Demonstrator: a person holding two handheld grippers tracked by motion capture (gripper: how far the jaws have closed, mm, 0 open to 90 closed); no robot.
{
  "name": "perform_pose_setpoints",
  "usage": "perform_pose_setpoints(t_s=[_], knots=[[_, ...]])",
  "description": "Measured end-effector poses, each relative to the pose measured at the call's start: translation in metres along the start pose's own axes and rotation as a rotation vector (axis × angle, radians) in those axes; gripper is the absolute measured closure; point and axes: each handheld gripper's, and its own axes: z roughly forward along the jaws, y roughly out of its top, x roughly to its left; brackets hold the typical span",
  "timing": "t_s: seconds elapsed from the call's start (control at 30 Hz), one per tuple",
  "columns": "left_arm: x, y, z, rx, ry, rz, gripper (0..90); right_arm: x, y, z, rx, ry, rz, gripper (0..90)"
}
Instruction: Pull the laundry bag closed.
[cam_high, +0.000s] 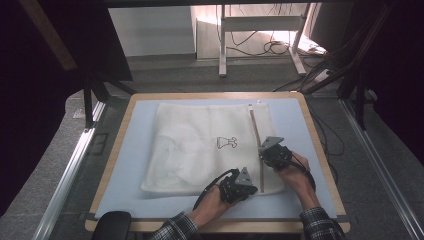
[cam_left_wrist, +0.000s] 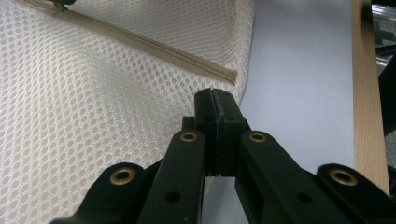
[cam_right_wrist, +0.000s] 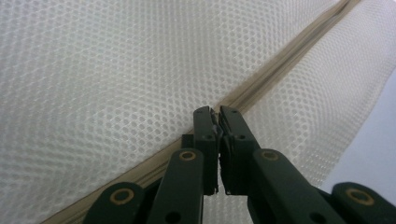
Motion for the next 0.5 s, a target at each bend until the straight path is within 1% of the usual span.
perform_pose_setpoints(t_s=[0.37,0.4,0.5], knots=[[-0.0006,0.0000,0.0004,-0.007,-0.001,-0.008,90.0,-0.0035,0.0037,0.0043,0.002,-0.018,-0.010,85.3],[0.0010,0.0002,-0.0007,0.010,0.000,0.012,90.0,-0.0044,0.0046,0.0055,0.005,-0.025,-0.018,85.3],[0.0008,0.0002,-0.0006,0.008,0.000,0.009,90.0,-0.0062,0.0056,0.0065,0.007,-0.027,-0.023,85.3]])
